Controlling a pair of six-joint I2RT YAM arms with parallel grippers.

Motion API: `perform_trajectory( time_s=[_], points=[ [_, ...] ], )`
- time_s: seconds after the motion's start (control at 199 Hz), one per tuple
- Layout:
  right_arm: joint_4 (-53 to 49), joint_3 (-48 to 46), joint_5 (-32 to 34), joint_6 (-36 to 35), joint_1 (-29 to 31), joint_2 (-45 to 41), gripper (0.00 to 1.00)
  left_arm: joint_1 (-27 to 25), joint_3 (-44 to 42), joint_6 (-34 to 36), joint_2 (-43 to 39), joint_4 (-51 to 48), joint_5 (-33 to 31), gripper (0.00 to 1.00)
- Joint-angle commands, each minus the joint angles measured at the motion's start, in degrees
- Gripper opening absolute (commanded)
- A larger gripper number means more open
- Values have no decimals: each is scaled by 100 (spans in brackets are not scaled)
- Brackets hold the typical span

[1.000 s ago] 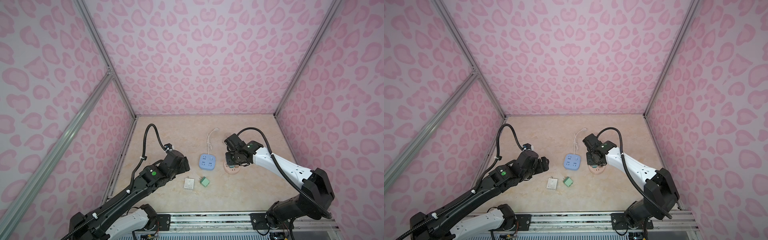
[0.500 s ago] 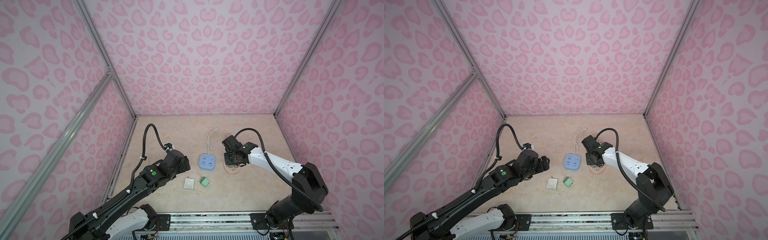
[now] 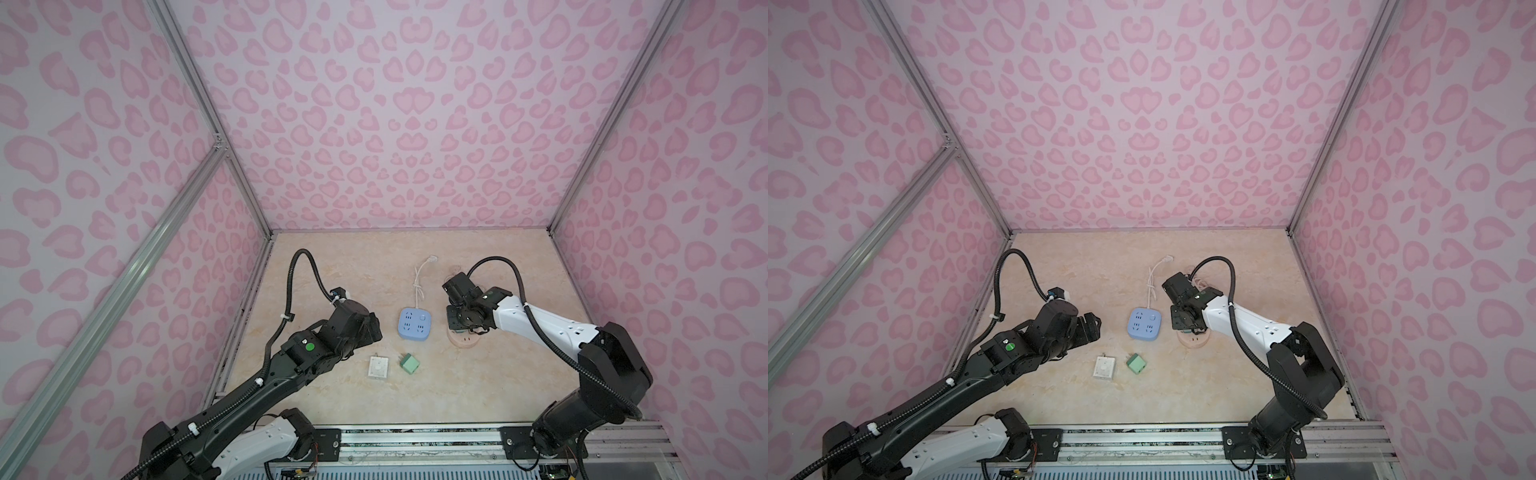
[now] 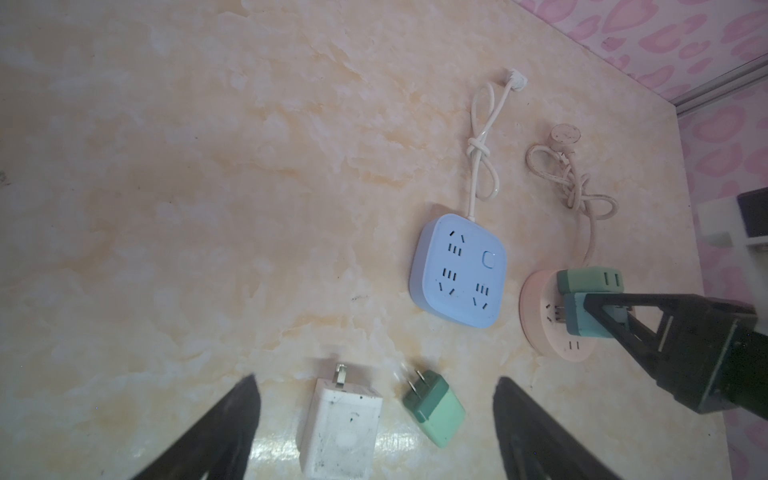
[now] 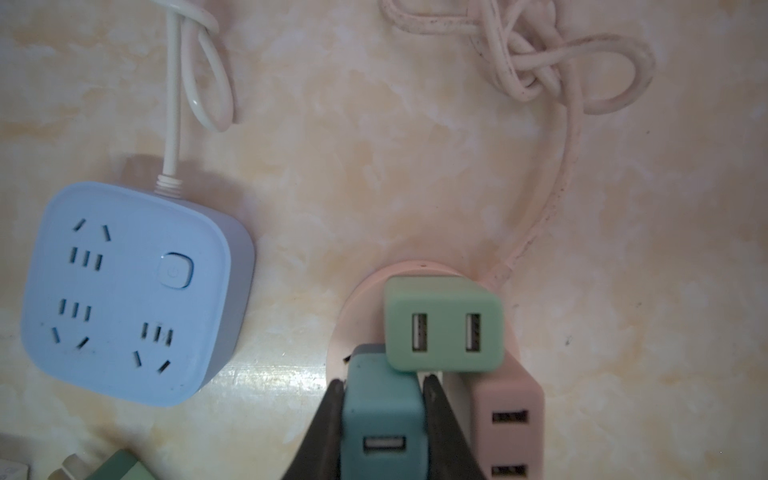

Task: Insert the plug
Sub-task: 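Lower the teal adapter with the right gripper over the pink round strip, then press the teal adapter's prongs down into the strip socket with the right gripper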

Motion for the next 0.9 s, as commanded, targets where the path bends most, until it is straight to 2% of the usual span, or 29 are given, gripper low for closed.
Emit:
perform_trajectory(
  time_s=[0.0, 0.337, 0.899],
  points=[
    [-72, 39, -215, 1, 0, 111, 0, -2, -29, 4, 13, 100, -20, 90],
    [-718, 323, -161, 111, 28, 514, 0, 5, -132, 12, 23, 226, 6, 90],
    [-865, 223, -561, 115, 33, 1188, 0, 2, -144, 39, 95, 291, 59, 89]
  ],
)
